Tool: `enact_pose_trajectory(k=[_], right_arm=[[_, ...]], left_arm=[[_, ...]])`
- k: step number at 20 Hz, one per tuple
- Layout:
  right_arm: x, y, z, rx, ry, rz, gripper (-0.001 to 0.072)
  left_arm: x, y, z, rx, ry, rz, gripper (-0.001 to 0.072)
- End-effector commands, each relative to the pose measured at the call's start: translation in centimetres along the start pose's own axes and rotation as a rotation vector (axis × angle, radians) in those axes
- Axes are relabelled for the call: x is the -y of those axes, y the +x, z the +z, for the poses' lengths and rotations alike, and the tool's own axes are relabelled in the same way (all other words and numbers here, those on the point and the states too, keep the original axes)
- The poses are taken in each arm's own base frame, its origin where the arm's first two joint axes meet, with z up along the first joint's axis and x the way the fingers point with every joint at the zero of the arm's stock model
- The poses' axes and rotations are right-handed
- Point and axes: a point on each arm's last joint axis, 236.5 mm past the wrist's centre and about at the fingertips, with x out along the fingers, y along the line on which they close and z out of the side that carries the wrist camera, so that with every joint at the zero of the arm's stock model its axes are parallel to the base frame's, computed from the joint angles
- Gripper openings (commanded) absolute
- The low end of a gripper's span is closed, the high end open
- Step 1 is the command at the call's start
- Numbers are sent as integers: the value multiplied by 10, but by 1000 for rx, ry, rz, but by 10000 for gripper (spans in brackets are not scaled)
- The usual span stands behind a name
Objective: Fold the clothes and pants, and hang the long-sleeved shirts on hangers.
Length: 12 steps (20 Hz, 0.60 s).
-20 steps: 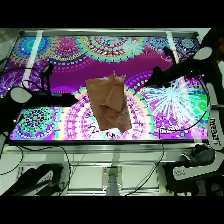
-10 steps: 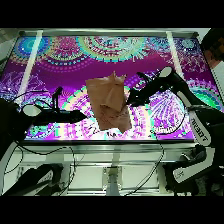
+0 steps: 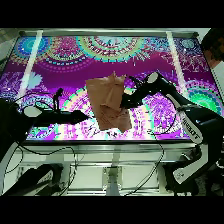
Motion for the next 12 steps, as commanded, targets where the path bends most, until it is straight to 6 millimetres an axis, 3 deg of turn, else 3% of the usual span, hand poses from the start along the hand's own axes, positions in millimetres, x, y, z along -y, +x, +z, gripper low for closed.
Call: enact_pose_trajectory(k=[1,4,5,6,7,8,12], right_arm=[[-4,12,6,12,8,16,386],[-7,20,7,14,-2,11,363],[-10,22,8,22,-5,14,263],[-11,22,9,23,-6,16,109],[-12,22,7,19,-7,17,12],[-12,21,6,15,-8,16,12],[-8,-7,18,71,-33,-11,11]], left_arm=[[5,0,2,8,-12,-20,231],[5,0,2,8,-11,-19,231],[5,0,2,8,-6,-19,231],[5,0,1,7,19,-20,233],[6,1,0,3,62,-20,294],[6,3,-2,-5,99,-22,362],[-3,23,-16,-88,118,-17,365]])
